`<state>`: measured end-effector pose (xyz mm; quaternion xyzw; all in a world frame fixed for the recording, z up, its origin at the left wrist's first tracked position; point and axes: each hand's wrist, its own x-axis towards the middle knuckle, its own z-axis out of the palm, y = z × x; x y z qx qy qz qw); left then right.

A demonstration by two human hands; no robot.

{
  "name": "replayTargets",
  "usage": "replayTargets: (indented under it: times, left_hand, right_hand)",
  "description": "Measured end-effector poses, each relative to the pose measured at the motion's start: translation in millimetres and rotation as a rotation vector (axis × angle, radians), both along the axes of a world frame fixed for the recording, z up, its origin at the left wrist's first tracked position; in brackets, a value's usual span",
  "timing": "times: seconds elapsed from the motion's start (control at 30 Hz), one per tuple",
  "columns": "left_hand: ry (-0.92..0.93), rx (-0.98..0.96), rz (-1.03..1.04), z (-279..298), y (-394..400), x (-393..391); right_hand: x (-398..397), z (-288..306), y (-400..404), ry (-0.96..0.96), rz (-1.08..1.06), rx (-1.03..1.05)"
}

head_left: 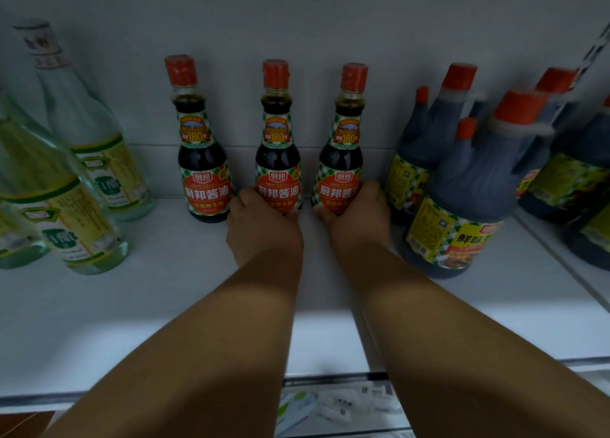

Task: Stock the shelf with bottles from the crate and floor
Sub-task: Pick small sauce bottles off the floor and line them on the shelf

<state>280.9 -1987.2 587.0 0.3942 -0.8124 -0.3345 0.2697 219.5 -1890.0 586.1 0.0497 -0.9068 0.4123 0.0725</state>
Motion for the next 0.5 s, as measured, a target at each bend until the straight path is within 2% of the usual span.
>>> replayTargets:
  times: [0.5]
  left_hand:
    - [-0.014,-0.005,0.014,-2.6,-1.0,-2.1]
  right_hand:
    - [-0.1,0.5,-1.1,-0.007,-0.009,0.029]
